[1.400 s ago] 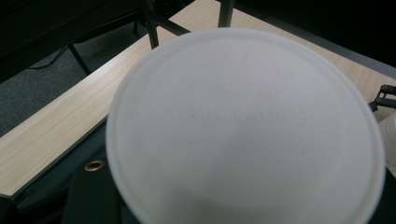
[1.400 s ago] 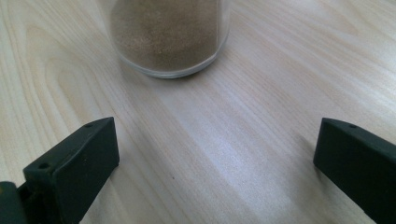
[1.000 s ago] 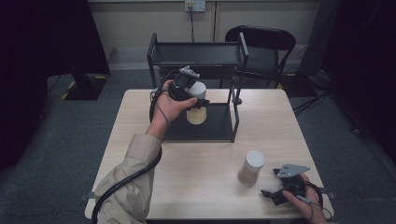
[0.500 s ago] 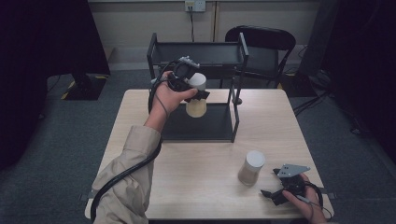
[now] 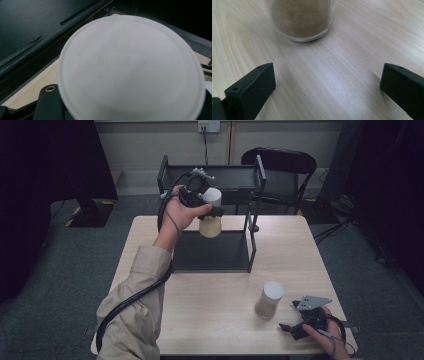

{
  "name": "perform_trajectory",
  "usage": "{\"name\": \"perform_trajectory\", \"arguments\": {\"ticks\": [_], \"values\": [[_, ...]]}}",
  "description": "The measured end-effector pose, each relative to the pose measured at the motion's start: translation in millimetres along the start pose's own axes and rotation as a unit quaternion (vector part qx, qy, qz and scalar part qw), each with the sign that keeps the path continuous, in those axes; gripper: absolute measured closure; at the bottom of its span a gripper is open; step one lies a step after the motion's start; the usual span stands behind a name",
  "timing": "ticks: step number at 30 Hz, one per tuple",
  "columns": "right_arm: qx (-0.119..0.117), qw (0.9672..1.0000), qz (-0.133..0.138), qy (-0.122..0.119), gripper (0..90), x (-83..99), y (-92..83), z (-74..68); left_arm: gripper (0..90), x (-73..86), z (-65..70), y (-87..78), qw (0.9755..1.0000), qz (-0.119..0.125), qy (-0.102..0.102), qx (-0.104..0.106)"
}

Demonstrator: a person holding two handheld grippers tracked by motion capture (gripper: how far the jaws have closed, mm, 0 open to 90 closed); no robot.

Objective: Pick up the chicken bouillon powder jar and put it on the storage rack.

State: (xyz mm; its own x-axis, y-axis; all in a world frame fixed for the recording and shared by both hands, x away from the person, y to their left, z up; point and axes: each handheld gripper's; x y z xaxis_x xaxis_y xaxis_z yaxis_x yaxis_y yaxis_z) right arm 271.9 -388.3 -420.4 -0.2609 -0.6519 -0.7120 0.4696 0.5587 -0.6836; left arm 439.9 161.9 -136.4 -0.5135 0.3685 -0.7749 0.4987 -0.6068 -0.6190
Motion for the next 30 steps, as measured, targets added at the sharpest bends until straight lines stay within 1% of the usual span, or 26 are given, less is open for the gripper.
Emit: {"name": "perform_trajectory", "arguments": {"ticks": [9, 11, 13, 17, 21, 26, 30], "values": [[0.0, 1.0, 0.0, 0.0, 0.0, -0.1, 0.0, 0.0, 34.5, -12.0, -0.7, -13.6, 1.0, 0.005, -0.002, -0.001], [0.0, 1.0, 0.0, 0.0, 0.0, 0.0, 0.0, 0.0, 34.6, -14.6, -1.4, -16.7, 1.0, 0.004, -0.005, -0.001], [0.0, 1.0, 0.0, 0.0, 0.0, 0.0, 0.0, 0.0, 34.6, -17.7, -0.4, -20.0, 1.0, 0.003, -0.001, -0.004], [0.0, 1.0, 0.0, 0.0, 0.0, 0.0, 0.0, 0.0, 34.5, -23.3, -0.9, -26.6, 1.0, 0.002, -0.005, -0.006], [0.0, 1.0, 0.0, 0.0, 0.0, 0.0, 0.0, 0.0, 34.5, -28.9, -1.6, -32.5, 1.0, 0.001, -0.004, -0.007], [0.0, 1.0, 0.0, 0.0, 0.0, 0.0, 0.0, 0.0, 34.5, -35.3, -1.5, -36.6, 1.0, 0.001, -0.005, -0.008], [0.0, 1.0, 0.0, 0.0, 0.0, 0.0, 0.0, 0.0, 34.5, -42.3, -1.2, -40.3, 1.0, 0.0, -0.002, -0.008]]}}
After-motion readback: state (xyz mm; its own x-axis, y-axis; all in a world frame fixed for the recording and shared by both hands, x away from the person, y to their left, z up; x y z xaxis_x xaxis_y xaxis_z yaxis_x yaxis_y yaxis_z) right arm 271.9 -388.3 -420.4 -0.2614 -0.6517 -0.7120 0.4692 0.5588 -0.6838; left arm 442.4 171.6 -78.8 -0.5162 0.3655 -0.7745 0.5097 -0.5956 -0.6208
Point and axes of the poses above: each handheld gripper's, and its own axes: y roughly forward along the jaws, x roughly out of its underside, z roughly to its right, and after that the axes turned 10 degrees about -y, right-handed
